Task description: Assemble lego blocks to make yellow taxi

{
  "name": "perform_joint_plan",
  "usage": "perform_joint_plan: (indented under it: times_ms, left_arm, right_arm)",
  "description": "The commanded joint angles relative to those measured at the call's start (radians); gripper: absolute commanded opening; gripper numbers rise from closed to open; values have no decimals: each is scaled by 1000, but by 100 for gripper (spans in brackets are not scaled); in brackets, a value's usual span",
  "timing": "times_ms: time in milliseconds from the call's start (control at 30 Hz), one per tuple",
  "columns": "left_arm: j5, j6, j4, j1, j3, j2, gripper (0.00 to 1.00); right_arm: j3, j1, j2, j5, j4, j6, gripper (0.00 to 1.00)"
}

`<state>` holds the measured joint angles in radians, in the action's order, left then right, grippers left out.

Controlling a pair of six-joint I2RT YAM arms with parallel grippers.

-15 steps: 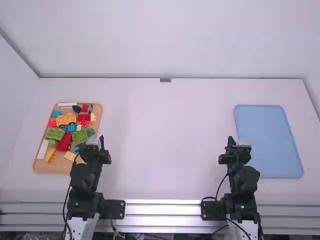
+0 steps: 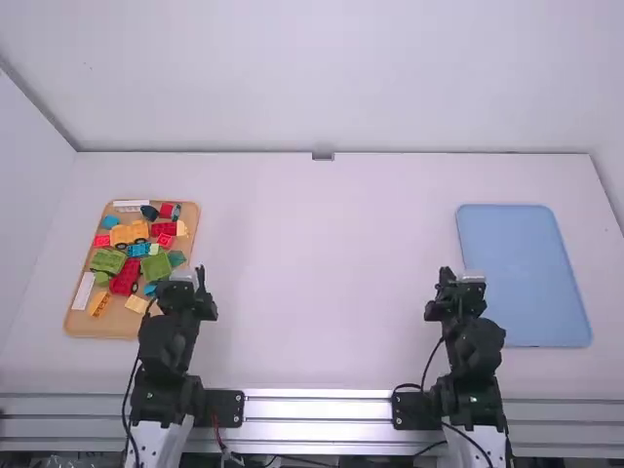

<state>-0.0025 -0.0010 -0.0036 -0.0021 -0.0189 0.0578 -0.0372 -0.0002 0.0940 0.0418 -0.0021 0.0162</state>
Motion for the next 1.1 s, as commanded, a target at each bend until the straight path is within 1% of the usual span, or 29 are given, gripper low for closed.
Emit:
perform_joint_plan:
  times_ms: [0,100,133,267,333,400,433,500,567,667,733,800,867,1067]
  left_arm:
    - [-11,4,-5,-3,-64,37,8]
    - [-13,11,-21,-5,-115,94,12]
    - [-12,11,-22,-5,-119,100,13]
    - [-6,21,-45,-7,-215,215,20]
    - [-8,23,-48,-8,-242,250,23]
    - [-12,15,-57,-10,-292,316,27]
    - [-14,13,-58,-10,-297,322,27]
    - [-52,-36,-75,-5,-352,389,32]
    - [-74,-64,-87,-1,-377,419,34]
    - [-131,-161,-136,24,-464,524,42]
    - [-133,-186,-153,35,-490,554,44]
    - [-131,-236,-194,68,-551,629,50]
    - [-119,-257,-218,94,-586,670,53]
    - [-89,-319,-309,190,-734,849,66]
  right_arm:
    - [-84,10,50,36,2,21,8]
    - [-155,21,126,62,-19,52,12]
    - [-162,22,133,64,-22,56,13]
    - [-297,54,270,122,-79,146,20]
    - [-337,66,313,145,-95,174,23]
    - [-409,91,391,190,-124,232,27]
    - [-416,94,399,194,-128,238,28]
    - [-493,124,484,241,-163,290,32]
    - [-529,139,523,262,-181,310,35]
    - [-653,195,659,336,-253,383,42]
    - [-690,213,699,356,-272,404,45]
    - [-778,255,795,399,-303,456,50]
    - [-827,278,849,419,-320,484,53]
    - [-1037,368,1079,524,-401,589,66]
